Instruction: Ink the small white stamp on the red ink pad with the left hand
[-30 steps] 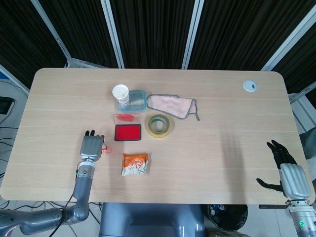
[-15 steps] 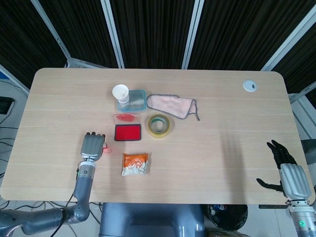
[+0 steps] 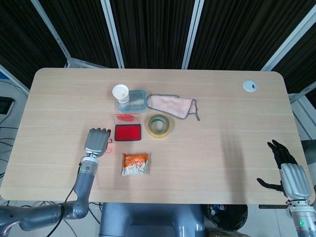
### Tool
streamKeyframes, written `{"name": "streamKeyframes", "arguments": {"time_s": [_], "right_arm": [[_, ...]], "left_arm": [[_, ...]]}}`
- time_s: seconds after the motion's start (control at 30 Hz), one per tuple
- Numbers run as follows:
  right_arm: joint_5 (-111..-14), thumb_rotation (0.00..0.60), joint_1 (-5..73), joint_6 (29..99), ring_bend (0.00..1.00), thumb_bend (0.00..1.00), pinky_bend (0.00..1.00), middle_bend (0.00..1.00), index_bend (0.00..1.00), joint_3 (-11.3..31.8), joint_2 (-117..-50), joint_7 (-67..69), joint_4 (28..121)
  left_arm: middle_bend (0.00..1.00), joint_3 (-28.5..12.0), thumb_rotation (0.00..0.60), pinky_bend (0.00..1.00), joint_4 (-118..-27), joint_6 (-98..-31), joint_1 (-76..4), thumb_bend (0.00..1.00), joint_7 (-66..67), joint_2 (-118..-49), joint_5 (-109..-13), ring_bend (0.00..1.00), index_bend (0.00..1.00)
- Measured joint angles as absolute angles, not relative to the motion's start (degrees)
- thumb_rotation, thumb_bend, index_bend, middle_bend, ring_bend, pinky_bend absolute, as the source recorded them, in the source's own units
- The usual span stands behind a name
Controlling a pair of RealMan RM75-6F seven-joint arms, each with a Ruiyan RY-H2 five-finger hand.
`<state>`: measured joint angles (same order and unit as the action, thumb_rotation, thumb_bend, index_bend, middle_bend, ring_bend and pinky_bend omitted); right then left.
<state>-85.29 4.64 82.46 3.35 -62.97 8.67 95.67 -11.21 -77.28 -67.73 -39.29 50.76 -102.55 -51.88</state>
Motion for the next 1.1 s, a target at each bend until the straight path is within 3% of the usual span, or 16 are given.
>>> {"name": "streamKeyframes", "arguments": {"time_s": [0.47,1.1], "right_arm": [[-84.4,0.600,4.7,81.8,0.00,0.20,0.18,0.00,0.00,3.5,-62.6,9.1,96.0],[-83.9,0.600,4.9,80.9,0.00,0.20,0.18,0.00,0.00,3.5,-62.1,9.9,96.4]], "left_arm": [[0.73,-16.6,0.600,0.60,-74.9,-56.5,-47.8,0.58,50.3,-101.6,-48.4,0.52,0.72],[0.74,-15.6,0.600,0.60,-69.2,-53.7,-52.8,0.58,54.2,-104.0,-41.6,0.53,0.72]]}}
